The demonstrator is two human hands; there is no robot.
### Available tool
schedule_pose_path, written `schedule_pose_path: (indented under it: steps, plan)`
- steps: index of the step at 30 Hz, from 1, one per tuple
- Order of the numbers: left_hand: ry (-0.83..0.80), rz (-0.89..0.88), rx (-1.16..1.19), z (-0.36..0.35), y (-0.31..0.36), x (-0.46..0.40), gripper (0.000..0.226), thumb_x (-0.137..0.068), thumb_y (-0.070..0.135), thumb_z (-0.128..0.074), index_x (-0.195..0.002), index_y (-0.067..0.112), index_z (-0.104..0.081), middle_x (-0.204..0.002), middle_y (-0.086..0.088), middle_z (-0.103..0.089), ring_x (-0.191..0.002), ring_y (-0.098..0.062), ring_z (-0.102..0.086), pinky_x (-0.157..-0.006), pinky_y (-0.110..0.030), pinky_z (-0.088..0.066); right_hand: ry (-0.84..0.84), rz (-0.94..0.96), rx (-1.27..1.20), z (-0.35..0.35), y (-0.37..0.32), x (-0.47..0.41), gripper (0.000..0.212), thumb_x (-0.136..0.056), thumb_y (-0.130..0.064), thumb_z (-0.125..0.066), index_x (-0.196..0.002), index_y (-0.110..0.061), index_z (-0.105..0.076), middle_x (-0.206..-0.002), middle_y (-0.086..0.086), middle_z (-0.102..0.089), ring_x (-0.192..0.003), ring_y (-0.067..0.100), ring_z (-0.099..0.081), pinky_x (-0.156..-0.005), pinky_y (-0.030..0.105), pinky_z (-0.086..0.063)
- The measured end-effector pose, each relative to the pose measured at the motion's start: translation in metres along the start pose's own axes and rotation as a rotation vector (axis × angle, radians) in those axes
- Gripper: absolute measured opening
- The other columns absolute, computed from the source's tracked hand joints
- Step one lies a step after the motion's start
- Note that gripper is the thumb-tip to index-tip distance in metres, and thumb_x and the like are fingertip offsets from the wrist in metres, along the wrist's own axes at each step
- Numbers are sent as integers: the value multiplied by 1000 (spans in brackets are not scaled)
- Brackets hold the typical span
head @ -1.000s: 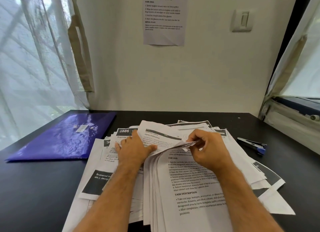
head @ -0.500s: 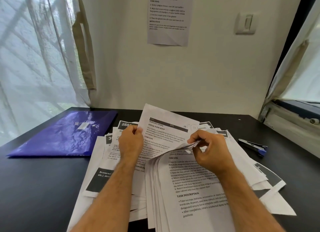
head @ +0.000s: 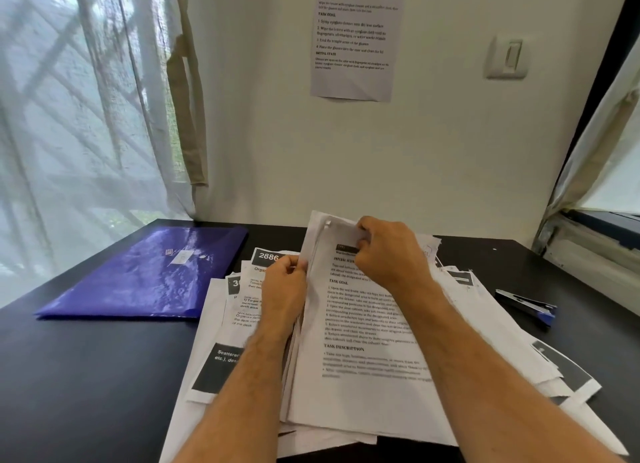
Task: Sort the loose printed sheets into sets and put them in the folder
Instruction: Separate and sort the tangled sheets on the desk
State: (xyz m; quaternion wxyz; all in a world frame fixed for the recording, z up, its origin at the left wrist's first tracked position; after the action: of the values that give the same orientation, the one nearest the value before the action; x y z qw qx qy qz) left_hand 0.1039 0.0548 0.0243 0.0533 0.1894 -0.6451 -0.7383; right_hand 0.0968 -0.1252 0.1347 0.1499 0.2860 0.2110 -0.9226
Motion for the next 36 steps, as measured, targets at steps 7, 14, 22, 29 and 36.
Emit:
schedule_pose_path:
  steps: [7, 14, 22, 29, 36]
  plan:
    - [-155, -15, 23, -17, 6, 8, 32, -96, 53, -55, -102, 23, -61, -96, 1, -71, -86, -16, -70, -74, -35, -58, -91, -71, -16, -23, 0, -11, 24, -86, -9, -57, -108, -17, -63, -88, 2, -66, -80, 23, -63, -61, 32, -53]
    - [-162, 70, 78, -15, -3, 8, 15, -97, 16, -63, -108, 25, -61, -106, 0, -74, -90, -17, -73, -72, -33, -61, 85, -279, -206, 4, 58, 19, 68, -88, -22, -72, -146, -27, -37, -141, 3, -48, -116, 22, -55, -96, 40, -49]
    - [-106, 246, 401, -26, -2, 13, 14, -98, 13, -61, -111, 15, -64, -102, -9, -76, -93, -31, -73, -85, -54, -59, -355, -732, -639, -23, 123, 76, 28, -90, -44, -68, -111, -24, -66, -84, -6, -78, -69, 16, -75, -60, 33, -58]
    - [-384, 380, 520, -45, 6, 35, 31, -93, 9, -64, -124, 13, -60, -112, -16, -74, -101, -39, -71, -87, -59, -56, -174, -658, -820, -14, 128, 65, 26, -90, -33, -71, -114, -23, -65, -96, -2, -77, -78, 20, -76, -78, 48, -62]
    - [-181, 61, 325, -22, 39, 28, 33, -86, -1, -71, -114, 17, -65, -105, -4, -77, -90, -25, -76, -80, -47, -61, -268, -444, -1095, 4, 94, 61, 32, -90, -9, -70, -118, -22, -62, -107, 3, -76, -93, 27, -75, -84, 54, -60]
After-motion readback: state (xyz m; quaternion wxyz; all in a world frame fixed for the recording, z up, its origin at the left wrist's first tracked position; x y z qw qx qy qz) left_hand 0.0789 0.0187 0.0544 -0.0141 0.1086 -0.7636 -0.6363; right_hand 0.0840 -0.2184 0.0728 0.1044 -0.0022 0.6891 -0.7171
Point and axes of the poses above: each hand's wrist, its own x-axis away from the middle knuckle, its own z-axis out of the back of the hand, y = z × x, the point moved 9 cm from there along -x, towards the middle knuckle
